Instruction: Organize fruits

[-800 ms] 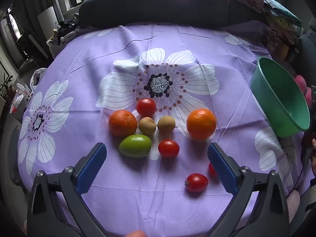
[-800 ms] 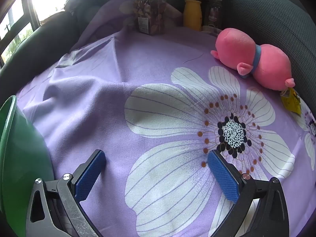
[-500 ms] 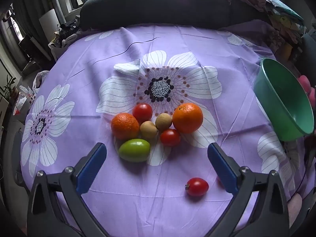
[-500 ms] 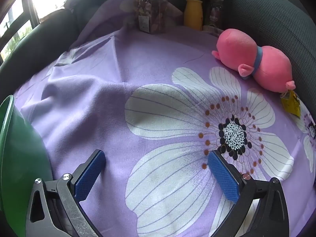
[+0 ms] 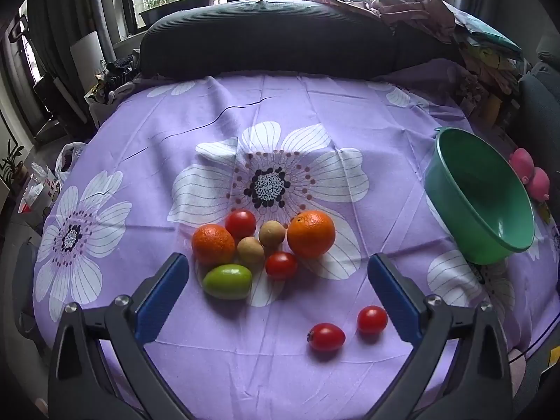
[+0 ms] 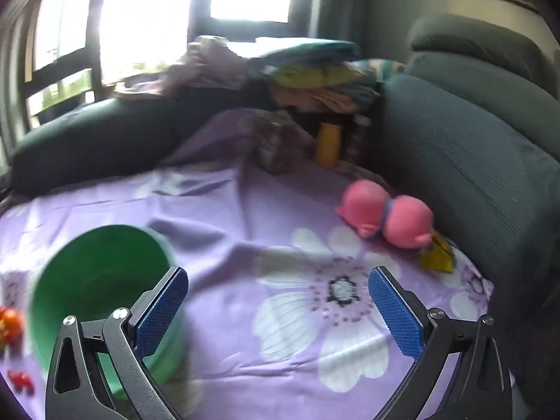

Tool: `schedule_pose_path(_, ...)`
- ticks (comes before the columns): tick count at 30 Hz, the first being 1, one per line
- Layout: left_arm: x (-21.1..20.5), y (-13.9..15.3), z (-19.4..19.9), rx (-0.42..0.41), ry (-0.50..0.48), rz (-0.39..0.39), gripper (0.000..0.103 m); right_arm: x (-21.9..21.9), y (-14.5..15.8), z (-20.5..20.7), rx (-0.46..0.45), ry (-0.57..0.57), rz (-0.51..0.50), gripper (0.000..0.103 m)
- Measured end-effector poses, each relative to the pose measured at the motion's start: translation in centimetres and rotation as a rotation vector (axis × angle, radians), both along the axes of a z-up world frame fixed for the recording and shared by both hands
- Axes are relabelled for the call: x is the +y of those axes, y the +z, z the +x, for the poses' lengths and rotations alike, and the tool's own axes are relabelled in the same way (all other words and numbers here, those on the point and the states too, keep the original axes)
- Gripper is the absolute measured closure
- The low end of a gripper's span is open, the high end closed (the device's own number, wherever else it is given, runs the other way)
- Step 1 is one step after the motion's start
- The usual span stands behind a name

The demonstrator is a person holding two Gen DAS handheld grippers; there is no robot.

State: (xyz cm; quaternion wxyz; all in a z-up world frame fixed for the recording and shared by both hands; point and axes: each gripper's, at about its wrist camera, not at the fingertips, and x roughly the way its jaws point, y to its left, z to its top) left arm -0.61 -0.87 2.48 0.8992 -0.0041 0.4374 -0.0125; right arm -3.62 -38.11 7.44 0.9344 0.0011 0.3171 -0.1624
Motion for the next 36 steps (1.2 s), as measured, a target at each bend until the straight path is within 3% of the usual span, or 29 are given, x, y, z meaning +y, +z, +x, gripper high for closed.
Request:
schedule_pose_path(4, 0.3, 0.3, -0.5, 0.002, -0.005, -0.033, 0.001, 9.1, 0.3, 0.3, 0.074, 0.424, 0.087, 0.000)
schedule_pose_path(7, 0.9, 0.6, -1.1, -0.005, -0.012, -0.060, 0.001, 14.5, -0.8, 0.2, 0.129, 0.587, 0.070, 0.000)
schedule_pose_path(10, 1.6, 0.4, -1.5, 0.002, -0.018, -0.070, 0.001, 18.4, -2.3, 0.9, 0.195, 0.662, 0.081, 0.000)
schedule_pose_path(16, 3.9, -0.5, -2.0, 0.035, -0.017, -0.143, 0.001, 23.3, -5.1, 1.6, 0.298, 0.684, 0.093, 0.000)
schedule_pose_path(29, 7.0, -1.7, -2.1, 0.049, -0.117, -0.365, 0.005, 24.0, -8.3, 3.3, 0.377, 0.683, 0.207, 0.001)
schedule_pose_path(34, 5.0, -2.0, -0.6, 0.054, -0.190, -0.336, 0.013, 23.7, -9.2, 4.8, 0.373, 0.660, 0.251, 0.003)
schedule_pose_path(36, 4.4, -2.4, 0.3, 0.070, -0.212, -0.329, 0.018, 23.7, -9.9, 5.7, 0.379, 0.640, 0.249, 0.010)
